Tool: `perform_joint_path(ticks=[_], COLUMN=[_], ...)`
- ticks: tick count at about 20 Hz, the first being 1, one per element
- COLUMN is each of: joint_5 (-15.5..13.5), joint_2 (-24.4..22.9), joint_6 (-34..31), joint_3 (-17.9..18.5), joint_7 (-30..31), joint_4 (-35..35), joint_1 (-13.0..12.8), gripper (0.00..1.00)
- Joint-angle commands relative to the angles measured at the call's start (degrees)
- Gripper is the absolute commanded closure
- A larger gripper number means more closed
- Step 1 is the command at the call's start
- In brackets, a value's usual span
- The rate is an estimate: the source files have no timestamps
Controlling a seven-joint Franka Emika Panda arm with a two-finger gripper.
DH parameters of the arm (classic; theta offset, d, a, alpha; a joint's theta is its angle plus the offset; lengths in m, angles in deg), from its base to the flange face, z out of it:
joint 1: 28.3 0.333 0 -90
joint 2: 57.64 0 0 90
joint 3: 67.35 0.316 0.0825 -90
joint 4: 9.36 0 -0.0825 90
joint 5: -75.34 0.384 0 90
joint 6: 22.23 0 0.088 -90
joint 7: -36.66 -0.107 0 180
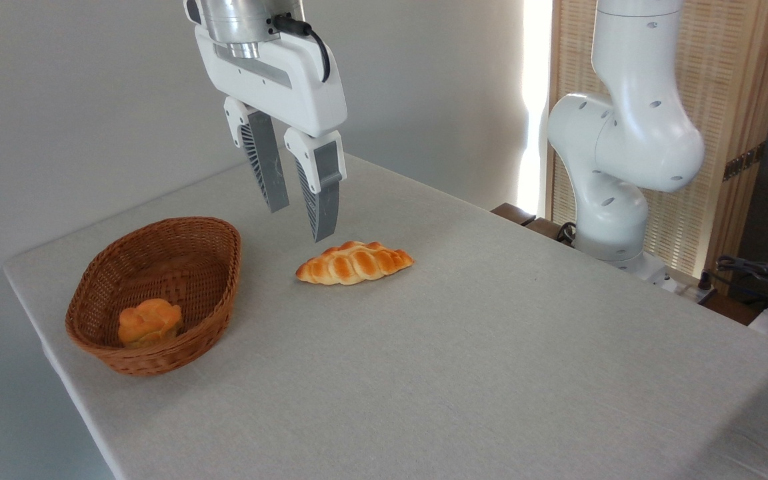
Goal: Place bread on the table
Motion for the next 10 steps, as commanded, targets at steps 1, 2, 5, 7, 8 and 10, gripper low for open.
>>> perform_joint_path(ticks=[1,2,5,7,8,10], joint_5=[0.72,0.72,0.8,0.8,0.89,1.07], joint_2=[0.84,0.84,0.84,0.84,0.93,0.84], joint_6=[-1.64,-1.56,-1.64,-1.64,-1.64,-1.73], joint_3=[-1.61,-1.69,-1.96,-1.87,-1.87,-1.87], joint_7=[0.94,0.94,0.94,0.68,0.59,0.59], joint_4=[-1.5,-1.5,-1.5,-1.5,-1.5,-1.5], joint_1=[0.75,0.75,0.75,0.83,0.83,0.83], gripper=[0.0,0.0,0.0,0.0,0.0,0.0])
